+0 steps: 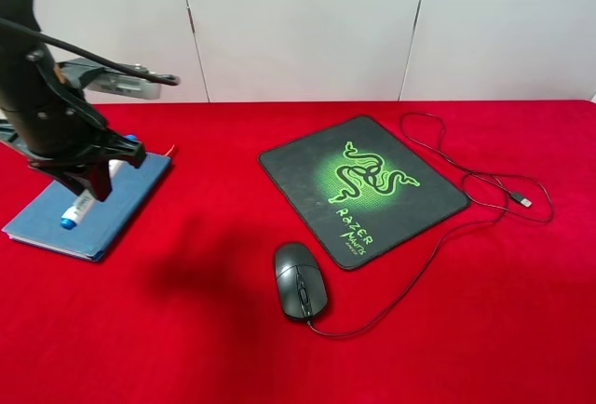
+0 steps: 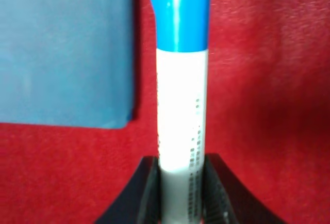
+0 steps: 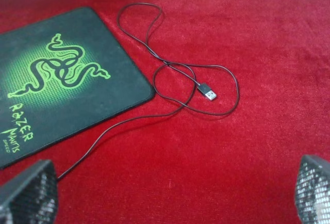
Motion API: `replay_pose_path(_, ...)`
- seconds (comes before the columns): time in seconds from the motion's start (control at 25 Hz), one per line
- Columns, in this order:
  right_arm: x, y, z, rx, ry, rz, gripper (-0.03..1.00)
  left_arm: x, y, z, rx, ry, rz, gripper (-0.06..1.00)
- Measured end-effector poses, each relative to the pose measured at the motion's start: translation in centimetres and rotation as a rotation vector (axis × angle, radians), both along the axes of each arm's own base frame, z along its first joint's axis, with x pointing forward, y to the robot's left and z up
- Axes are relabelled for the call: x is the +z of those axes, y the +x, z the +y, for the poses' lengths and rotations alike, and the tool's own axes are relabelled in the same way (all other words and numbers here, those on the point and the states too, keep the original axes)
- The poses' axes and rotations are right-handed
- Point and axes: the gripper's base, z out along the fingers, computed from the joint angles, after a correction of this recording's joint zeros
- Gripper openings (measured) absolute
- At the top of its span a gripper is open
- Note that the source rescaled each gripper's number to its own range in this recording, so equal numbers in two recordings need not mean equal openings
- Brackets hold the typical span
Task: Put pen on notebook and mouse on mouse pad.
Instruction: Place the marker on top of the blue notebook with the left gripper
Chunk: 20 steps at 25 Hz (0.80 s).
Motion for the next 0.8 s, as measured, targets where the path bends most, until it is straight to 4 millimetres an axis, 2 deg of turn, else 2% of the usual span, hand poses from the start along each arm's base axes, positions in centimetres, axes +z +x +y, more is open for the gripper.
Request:
replay_pose_path(0.32,0.0,0.0,0.0,0.000,0.000,0.000,1.00,0.1,1.0,3.8,0.062,0.001,-0.023,0.00)
replay_pose_path(0.8,0.0,0.0,0.0,0.000,0.000,0.000,1.00,0.2,2.2,7.9,0.141,-0.002,-0.116,0.00)
